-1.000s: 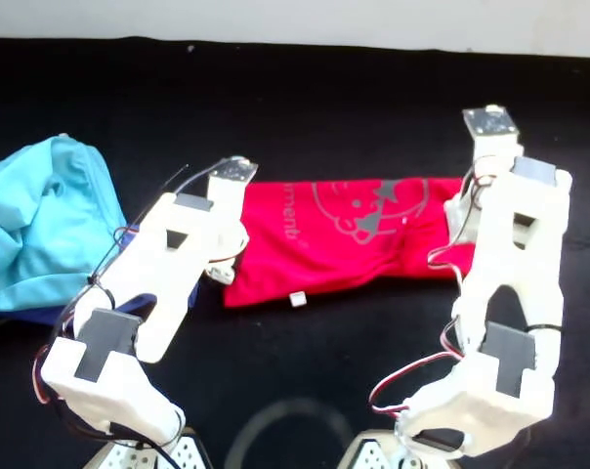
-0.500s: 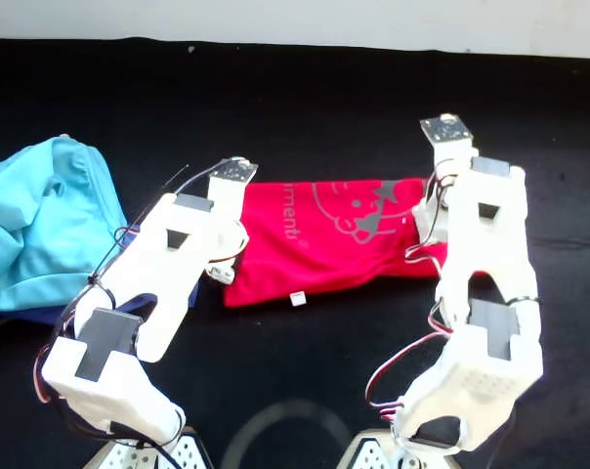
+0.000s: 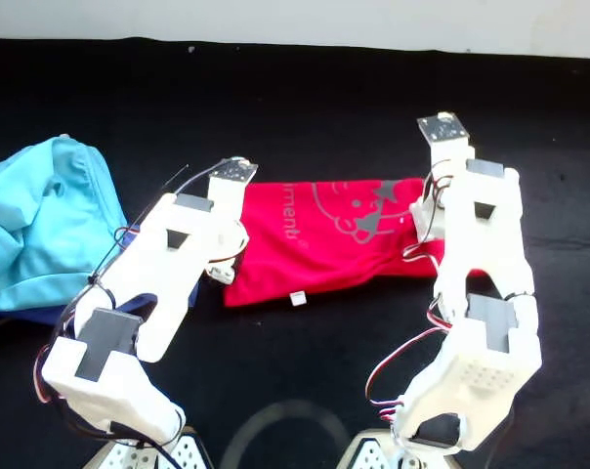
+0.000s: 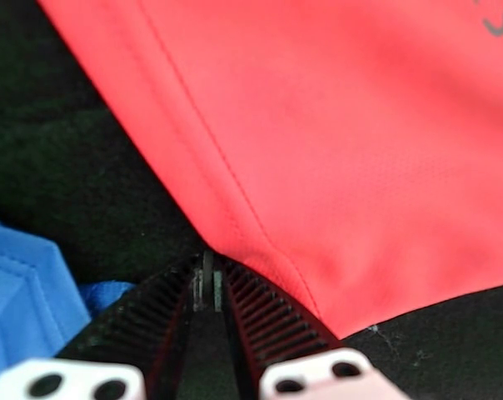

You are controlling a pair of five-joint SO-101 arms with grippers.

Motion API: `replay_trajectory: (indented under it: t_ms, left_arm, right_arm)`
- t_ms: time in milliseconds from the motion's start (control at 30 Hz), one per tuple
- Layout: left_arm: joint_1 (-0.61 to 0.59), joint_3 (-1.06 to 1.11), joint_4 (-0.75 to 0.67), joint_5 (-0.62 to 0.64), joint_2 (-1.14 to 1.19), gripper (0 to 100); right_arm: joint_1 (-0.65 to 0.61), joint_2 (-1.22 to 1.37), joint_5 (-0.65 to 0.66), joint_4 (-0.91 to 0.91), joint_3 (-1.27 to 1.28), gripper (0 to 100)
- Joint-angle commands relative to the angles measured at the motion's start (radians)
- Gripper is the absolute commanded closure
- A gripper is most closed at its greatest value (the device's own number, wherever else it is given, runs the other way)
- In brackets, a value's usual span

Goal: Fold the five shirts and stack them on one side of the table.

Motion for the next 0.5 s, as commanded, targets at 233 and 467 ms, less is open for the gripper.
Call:
replay_trajectory:
  t_ms: [233,467]
  left_arm:
    - [-0.007,-0.236,0.207,-0.002,-0.147,99]
    - [-0.028,-0.400,0.276,0.138,-0.102,89]
  right_arm:
    - [-0.005,-0.243,-0.012,0.182,-0.097,99.2]
    - [-0.005,-0.389,-0.011,0.298,-0.093,99.2]
